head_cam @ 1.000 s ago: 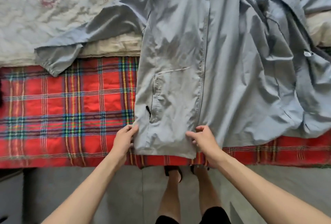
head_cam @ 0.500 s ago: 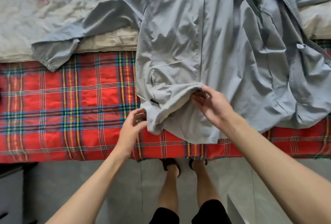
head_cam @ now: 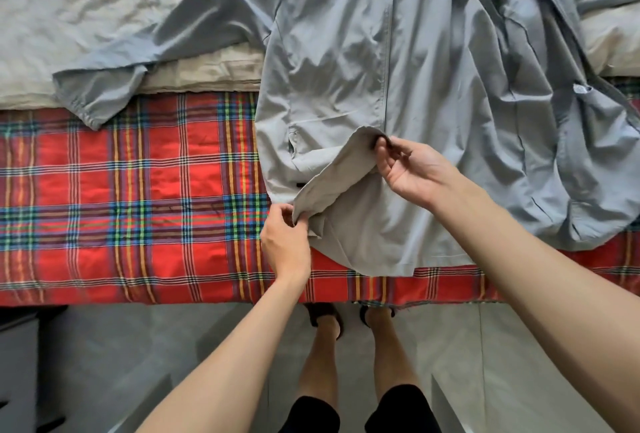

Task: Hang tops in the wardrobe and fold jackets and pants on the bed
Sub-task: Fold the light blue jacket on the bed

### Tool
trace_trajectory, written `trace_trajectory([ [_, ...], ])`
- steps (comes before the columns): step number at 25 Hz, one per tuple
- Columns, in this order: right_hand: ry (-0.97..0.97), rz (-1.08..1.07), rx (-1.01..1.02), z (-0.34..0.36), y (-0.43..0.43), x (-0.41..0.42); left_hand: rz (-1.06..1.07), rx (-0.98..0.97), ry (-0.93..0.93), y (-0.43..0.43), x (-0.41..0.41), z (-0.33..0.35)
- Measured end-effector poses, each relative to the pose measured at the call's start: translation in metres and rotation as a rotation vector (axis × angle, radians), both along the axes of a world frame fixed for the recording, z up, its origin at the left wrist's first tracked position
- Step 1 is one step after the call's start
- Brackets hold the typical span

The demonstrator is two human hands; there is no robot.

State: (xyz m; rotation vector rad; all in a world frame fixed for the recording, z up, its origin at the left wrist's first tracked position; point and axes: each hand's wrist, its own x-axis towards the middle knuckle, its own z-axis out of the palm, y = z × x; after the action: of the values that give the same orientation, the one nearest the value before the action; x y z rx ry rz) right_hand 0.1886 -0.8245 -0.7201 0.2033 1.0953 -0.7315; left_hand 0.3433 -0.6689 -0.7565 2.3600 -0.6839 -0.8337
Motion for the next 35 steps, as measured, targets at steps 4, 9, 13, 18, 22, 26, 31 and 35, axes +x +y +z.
trace_trajectory([
  [4, -0.055, 0.182, -0.130, 0.005, 0.011, -0.015, -0.451, -0.264, -0.425, 0.039, 0.049, 0.017],
  [9, 0.483, 0.852, -0.482, -0.030, 0.108, -0.045, -0.543, -0.100, -0.487, 0.099, 0.091, 0.017],
  [13, 1.060, 1.010, -0.490, -0.064, 0.174, -0.063, -0.251, 0.142, 0.178, 0.099, 0.087, -0.006],
  [18, 0.980, 0.320, 0.085, -0.062, 0.201, -0.075, 0.018, 0.247, 0.197, 0.078, 0.094, -0.016],
  [22, 0.471, -0.155, 0.270, -0.063, 0.178, -0.073, -0.086, 0.301, 0.094, 0.066, 0.102, -0.027],
  [26, 0.665, -0.099, 0.200, -0.073, 0.191, -0.083, -0.084, 0.220, 0.031, 0.065, 0.092, -0.013],
  [31, 0.966, 0.027, 0.096, -0.075, 0.230, -0.117, -0.082, 0.205, 0.059, 0.090, 0.067, -0.013],
  [35, 0.857, 0.082, 0.188, -0.077, 0.225, -0.114, -0.007, 0.243, 0.216, 0.091, 0.068, -0.030],
])
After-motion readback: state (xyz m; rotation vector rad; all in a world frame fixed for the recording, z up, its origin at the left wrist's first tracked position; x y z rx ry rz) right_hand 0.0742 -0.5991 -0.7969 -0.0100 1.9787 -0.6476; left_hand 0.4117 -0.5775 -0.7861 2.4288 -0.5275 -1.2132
